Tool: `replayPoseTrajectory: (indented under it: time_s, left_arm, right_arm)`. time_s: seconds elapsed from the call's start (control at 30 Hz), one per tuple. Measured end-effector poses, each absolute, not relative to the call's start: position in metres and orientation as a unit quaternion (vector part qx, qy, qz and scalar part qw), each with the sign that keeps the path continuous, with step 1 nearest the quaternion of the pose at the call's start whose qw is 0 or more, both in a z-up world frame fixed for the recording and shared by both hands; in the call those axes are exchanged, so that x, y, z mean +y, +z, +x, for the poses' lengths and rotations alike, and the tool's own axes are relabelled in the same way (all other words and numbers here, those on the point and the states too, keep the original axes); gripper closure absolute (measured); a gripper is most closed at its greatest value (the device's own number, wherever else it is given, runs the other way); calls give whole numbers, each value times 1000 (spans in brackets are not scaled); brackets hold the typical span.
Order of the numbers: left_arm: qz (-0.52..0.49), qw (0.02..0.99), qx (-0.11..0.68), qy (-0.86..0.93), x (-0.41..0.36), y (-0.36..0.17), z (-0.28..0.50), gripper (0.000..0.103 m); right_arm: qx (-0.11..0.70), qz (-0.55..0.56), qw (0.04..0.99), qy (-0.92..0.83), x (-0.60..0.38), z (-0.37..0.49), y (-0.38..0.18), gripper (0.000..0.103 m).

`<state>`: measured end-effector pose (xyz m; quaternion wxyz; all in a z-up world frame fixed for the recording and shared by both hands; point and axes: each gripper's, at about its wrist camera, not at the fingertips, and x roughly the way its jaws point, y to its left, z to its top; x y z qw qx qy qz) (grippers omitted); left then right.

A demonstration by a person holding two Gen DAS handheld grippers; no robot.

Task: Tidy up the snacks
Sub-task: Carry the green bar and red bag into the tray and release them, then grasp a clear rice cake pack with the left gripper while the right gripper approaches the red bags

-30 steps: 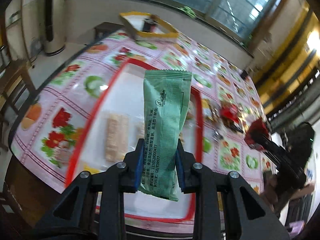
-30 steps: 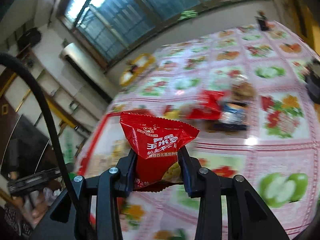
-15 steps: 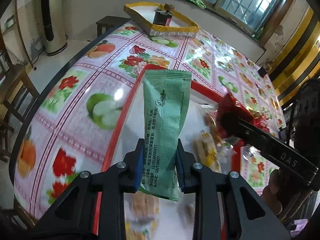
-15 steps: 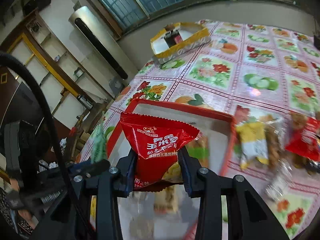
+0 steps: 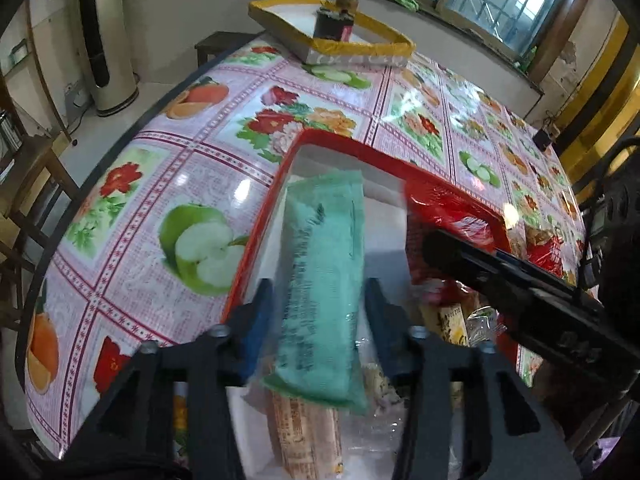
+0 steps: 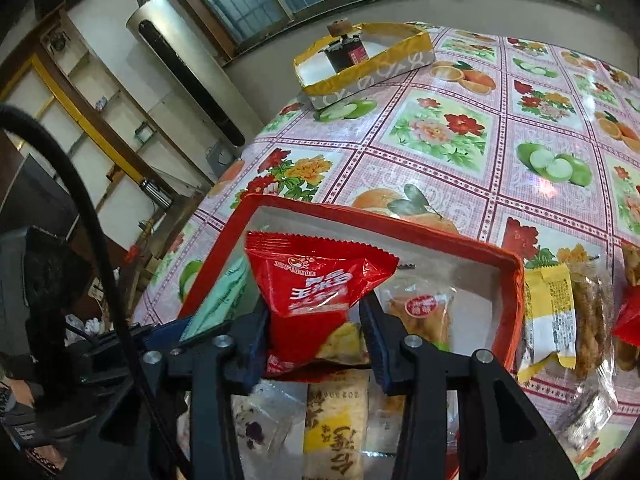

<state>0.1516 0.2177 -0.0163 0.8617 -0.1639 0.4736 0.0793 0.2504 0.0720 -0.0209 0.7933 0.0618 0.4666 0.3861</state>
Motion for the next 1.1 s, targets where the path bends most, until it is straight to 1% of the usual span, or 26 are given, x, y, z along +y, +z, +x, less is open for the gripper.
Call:
replayPoseTrajectory:
  time_s: [0.07,0.17,0.23,0.27,0.3,0.33,0.5,0.73,0.9,1.1]
  left_arm:
    - [-166,863,469,83,217,-13,146,41]
    - [-164,872,453,90,208,-1,127,40]
    - [-162,879,440,87,197,7,115,38]
    - [-163,884,431,80,189,11,107,34]
    - [-162,887,426,71,179,13,100,29]
    - [-160,888,426,63,169,14,96,28]
    - [-155,880,450,16,118,7,91,28]
    - [-134,873,468,-12,67,4,100,28]
    - [-105,872,479,-17,42,2,111,28]
    - [-36,871,489,-1,11,-4,136,28]
  right_arm:
    - [455,76,795,393,61,246,-10,45]
    - [433,94,802,401,35,232,8,41]
    - [415,112,808,402,9,220,17,38]
    - [409,121,810,403,-3,215,19,35]
    - [408,131,811,399,-16,210,19,35]
    - [407,143,812,393,-31,205,17,35]
    - [416,151,819,365,-88,182,-2,35]
    - [444,176,823,309,-151,182,-29,35]
    - [447,195,826,283,-177,198,-32,35]
    - [453,195,837,237,-187,255,-19,35]
